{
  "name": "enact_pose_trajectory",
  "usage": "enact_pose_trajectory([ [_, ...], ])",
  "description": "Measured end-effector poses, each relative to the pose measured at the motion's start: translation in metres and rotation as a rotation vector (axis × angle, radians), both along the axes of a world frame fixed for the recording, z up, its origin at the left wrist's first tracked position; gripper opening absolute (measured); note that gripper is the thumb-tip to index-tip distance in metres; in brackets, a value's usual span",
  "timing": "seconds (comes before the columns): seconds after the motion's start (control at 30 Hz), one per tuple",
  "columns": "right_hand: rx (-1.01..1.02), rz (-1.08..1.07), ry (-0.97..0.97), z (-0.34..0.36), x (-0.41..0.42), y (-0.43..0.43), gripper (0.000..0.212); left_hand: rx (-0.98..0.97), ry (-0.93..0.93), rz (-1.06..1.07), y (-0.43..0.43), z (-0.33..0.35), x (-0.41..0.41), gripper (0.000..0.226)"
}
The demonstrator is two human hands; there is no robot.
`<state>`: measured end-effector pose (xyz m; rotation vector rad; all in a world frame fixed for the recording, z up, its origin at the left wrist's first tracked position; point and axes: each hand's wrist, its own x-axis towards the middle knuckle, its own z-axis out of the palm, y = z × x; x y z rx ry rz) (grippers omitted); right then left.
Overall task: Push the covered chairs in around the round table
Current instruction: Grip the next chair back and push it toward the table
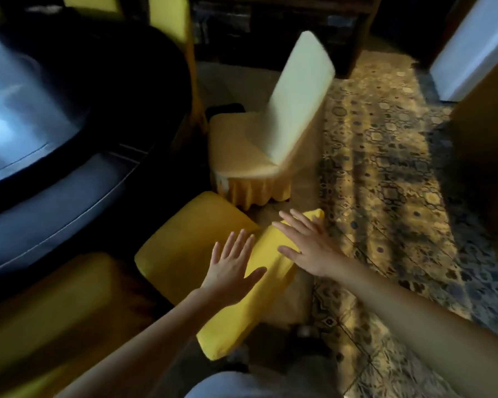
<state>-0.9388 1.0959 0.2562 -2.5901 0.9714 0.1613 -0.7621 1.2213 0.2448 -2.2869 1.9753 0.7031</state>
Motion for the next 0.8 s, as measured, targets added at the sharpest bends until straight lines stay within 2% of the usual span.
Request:
enact_pose_trajectory([
  [0.2, 0.071, 0.256, 0.256, 0.005, -0.012, -0.037, 0.069, 0.207, 0.155, 0.309, 0.021, -0.008, -0.017, 0.073],
  [0.3, 0.078, 0.399, 0.356, 0.011, -0.014, -0.050, 0.088, 0.352, 0.496, 0.562, 0.031, -0.001, -0.034, 0.060],
  [0.37, 0.069, 0.467, 0.389, 0.013, -0.009, -0.055, 0.087, 0.323, 0.589, 0.704, 0.038, 0.007, -0.044, 0.054],
  [0.47, 0.030, 0.523, 0.344, 0.011, -0.008, -0.056, 0.079, 0.208, 0.466, 0.653, 0.052, 0.013, -0.054, 0.054],
  [0.57, -0.027, 0.586, 0.258, 0.006, -0.013, -0.064, 0.076, 0.108, 0.279, 0.577, 0.068, 0.018, -0.070, 0.091],
  [0.63, -0.080, 0.636, 0.203, 0.004, -0.013, -0.068, 0.075, -0.008, 0.186, 0.625, 0.076, 0.016, -0.079, 0.106],
  [0.7, -0.126, 0.664, 0.141, 0.002, -0.014, -0.067, 0.077, -0.083, 0.119, 0.683, 0.080, 0.011, -0.086, 0.103],
  [0.8, -0.166, 0.673, 0.018, -0.008, -0.020, -0.065, 0.072, -0.108, 0.016, 0.738, 0.076, 0.006, -0.091, 0.089],
])
